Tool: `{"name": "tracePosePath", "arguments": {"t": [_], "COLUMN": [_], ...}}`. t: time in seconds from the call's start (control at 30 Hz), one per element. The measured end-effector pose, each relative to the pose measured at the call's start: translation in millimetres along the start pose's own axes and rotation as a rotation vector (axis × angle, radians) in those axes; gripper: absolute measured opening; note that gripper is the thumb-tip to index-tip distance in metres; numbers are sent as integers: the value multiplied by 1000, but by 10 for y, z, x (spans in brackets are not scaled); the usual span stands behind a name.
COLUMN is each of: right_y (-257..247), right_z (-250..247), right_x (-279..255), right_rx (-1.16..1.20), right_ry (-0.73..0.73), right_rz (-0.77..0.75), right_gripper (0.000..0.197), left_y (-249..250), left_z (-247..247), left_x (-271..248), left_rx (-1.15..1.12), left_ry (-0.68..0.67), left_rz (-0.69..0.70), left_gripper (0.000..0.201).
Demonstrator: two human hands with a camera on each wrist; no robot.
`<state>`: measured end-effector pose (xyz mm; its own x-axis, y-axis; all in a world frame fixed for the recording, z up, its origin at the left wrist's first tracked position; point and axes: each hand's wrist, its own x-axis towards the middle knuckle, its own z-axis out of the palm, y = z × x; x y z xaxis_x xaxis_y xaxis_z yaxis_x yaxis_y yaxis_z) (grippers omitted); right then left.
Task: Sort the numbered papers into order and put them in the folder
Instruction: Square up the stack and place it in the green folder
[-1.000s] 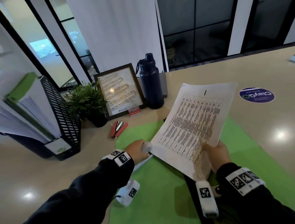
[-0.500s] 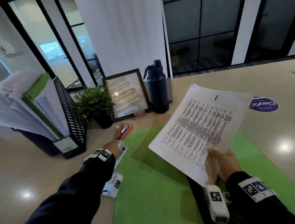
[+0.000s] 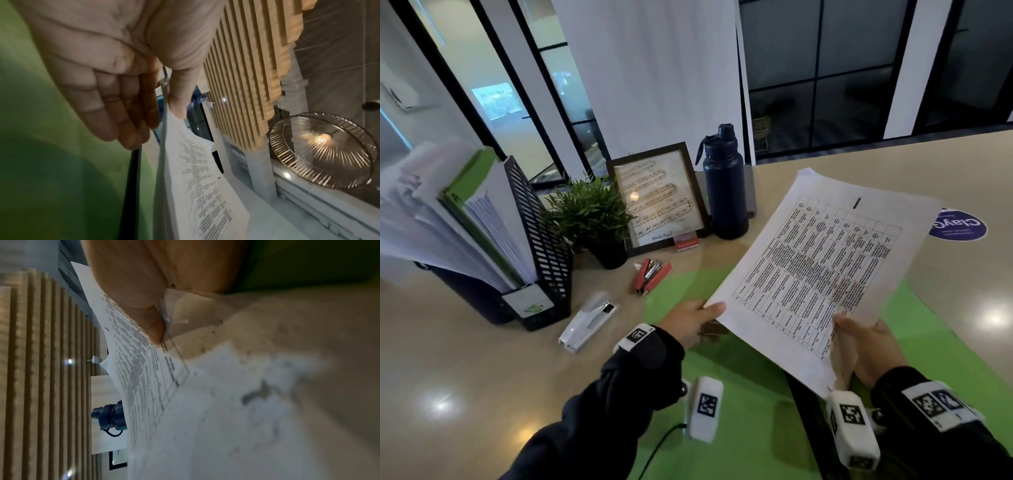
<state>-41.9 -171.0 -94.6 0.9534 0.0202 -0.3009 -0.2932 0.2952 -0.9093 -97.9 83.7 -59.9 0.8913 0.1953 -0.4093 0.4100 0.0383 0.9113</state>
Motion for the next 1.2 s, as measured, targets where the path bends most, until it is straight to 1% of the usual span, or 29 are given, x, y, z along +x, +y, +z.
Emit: {"name": "tracePosePath", "arguments": {"t": [0.03,0.07,0.1,0.13,0.17,0.2,0.37,0.47,0.57,0.67,0.7,0.8,0.83,0.87,0.9,0.93,0.97,1.0,1.03,1.1,1.17,1.2], "right_y": [-19,-51,-82,-108,-138,-188,-135,-99,-79,-56,-50,-61,-65,-50,-32,0,23,36,52,66,70,75], "right_z": [7,23,43,54,70,106,84,67,46,28,27,42,43,40,35,20,22,29,27,17,-11,-31], "right_x": [-23,-61,-106,-136,-164,-219,-169,-130,-103,-74,-76,-83,-81,-69,-48,-8,12,16,35,67,89,97], "right_rx": [1,-16,-29,-26,-10,-1,-19,-12,3,-20,-26,-8,-6,-12,-7,6,21,42,65,94,71,59], "right_ry": [-2,0,15,35,32,36,35,26,25,48,54,90,93,94,80,72,72,82,88,98,106,100], "right_rz": [7,18,15,-3,-11,-15,-29,-34,-32,-26,-30,-26,-30,-26,-17,-8,-8,-8,-13,-22,-8,-4], "right_gripper": [18,9,6,16,22,23,17,16,16,14,14,20,20,15,6,7,18,25,26,17,6,8], "left_y": [-39,-68,-102,-139,-170,-189,-163,-117,-69,-63,-73,-101,-98,-85,-83,-78,-66,-53,-44,-39,-44,-40], "left_z": [38,74,91,109,127,144,256,377,458,482,494,534,548,562,568,574,587,604,629,691,764,805], "left_x": [28,46,66,81,87,87,5,-71,-142,-187,-198,-191,-187,-190,-180,-179,-186,-206,-221,-257,-286,-305], "left_rx": [-70,-105,-98,-85,-62,-44,110,146,93,-19,-65,-181,-156,-97,-27,39,98,161,221,298,325,341], "left_ry": [10,36,72,100,124,148,296,340,304,259,266,376,420,466,512,549,569,571,553,489,458,462], "left_rz": [-14,-21,-22,-18,0,21,128,189,210,222,228,265,297,336,383,440,503,569,640,762,867,926], "left_gripper": [13,14,19,23,25,23,15,6,7,7,6,20,18,14,13,14,18,21,24,25,14,7]}}
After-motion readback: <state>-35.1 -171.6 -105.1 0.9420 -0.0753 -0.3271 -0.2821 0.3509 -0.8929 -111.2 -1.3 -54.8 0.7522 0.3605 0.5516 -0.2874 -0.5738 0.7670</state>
